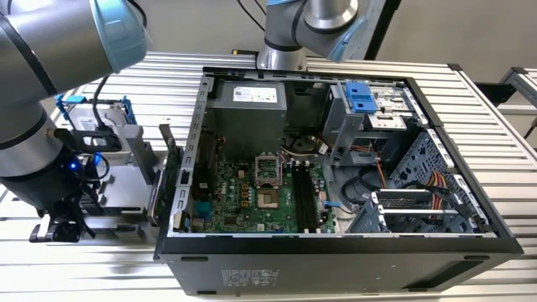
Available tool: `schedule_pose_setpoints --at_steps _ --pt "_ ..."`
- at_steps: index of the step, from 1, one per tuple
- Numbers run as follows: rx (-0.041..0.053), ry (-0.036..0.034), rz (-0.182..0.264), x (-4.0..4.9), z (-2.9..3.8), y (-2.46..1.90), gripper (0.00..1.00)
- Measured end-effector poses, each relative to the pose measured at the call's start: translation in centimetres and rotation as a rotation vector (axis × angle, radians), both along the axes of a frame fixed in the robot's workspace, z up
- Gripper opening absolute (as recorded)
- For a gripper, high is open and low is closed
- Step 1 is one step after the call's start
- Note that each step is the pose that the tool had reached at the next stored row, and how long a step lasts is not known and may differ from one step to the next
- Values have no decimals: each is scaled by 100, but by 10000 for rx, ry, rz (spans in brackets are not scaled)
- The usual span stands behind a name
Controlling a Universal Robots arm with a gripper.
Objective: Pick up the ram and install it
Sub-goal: 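Pick up the ram and move it above insertion slot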
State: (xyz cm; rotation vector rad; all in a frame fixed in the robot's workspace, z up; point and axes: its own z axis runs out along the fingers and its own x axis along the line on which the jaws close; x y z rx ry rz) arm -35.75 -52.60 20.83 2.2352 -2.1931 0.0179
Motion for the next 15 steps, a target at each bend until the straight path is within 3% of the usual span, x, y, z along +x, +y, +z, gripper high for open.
schedule_pose_setpoints --at_steps 15 --pt "-5 -2 -89 -43 -97 -13 100"
